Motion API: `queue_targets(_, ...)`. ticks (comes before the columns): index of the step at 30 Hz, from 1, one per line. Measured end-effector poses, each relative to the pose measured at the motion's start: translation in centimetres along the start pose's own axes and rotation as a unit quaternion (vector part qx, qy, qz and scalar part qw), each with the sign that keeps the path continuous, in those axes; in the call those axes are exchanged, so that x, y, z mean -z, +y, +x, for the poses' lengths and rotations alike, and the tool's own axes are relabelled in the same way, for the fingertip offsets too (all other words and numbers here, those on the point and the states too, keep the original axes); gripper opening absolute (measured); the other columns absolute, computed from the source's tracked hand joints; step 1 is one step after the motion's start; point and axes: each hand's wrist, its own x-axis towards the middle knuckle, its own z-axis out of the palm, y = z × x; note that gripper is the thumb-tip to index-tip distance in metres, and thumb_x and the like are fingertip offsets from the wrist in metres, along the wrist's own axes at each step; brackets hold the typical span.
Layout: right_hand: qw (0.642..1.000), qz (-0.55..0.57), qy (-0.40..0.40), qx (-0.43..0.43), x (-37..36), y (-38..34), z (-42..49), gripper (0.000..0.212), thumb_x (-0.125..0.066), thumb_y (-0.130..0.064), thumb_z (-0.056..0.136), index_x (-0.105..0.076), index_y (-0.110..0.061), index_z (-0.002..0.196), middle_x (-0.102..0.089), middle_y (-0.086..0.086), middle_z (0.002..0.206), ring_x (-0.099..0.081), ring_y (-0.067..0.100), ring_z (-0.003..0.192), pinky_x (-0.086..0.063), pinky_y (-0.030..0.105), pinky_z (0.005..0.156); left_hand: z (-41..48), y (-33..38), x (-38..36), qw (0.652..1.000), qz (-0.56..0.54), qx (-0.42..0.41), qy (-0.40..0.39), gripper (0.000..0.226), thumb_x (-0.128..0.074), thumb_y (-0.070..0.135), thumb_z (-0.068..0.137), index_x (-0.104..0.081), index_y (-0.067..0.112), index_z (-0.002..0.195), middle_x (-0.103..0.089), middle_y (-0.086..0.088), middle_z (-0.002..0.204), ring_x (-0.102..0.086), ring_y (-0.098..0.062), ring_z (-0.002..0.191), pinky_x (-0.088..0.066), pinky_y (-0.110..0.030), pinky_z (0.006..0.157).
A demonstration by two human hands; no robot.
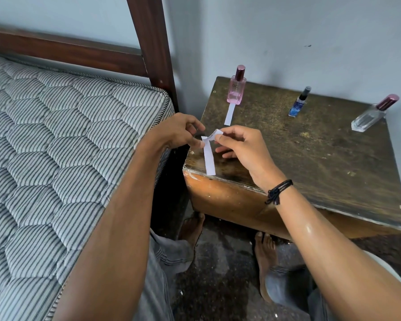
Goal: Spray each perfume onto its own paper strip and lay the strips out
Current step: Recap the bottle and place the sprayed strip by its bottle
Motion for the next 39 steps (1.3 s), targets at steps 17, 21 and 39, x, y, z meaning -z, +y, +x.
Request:
queue_targets(17,0.994,0.104,0.005,-0.04,0.4,-1.1,-0.2,0.01,-0.073,-0.011,0.093,-0.077,-0.013,0.102,-0.08,0.008,0.093,-0.077,0.024,0.083,-0.06,0.032,0.077,1.4,0.4,-1.6,0.996,-0.034,-0.039,0.076,0.009,-0.083,0.014,0.082,-0.077,0.014,0.088,-0.068,0.003,0.071,-0.058,-0.007,0.064,-0.051,-0.028,0.072)
queue_targets(21,0.994,0.103,-0.006,-0.035,0.6,-1.2,-0.2,0.014,-0.072,-0.01,0.092,-0.078,-0.018,0.102,-0.079,0.003,0.093,-0.074,0.021,0.081,-0.059,0.033,0.075,1.7,0.3,-1.6,0.995,-0.03,-0.043,0.085,0.007,-0.083,0.015,0.082,-0.076,0.015,0.083,-0.068,0.004,0.069,-0.059,-0.008,0.064,-0.052,-0.03,0.076)
queue_targets(39,0.989,-0.1,0.081,0.07,0.9,-0.2,0.4,0.009,-0.068,-0.014,0.097,-0.075,-0.015,0.102,-0.075,0.001,0.091,-0.073,0.014,0.07,-0.06,0.028,0.064,1.4,0.9,-1.8,0.997,-0.014,-0.043,0.062,0.014,-0.084,0.012,0.08,-0.076,0.014,0.092,-0.063,0.007,0.069,-0.055,0.005,0.053,-0.045,-0.011,0.059)
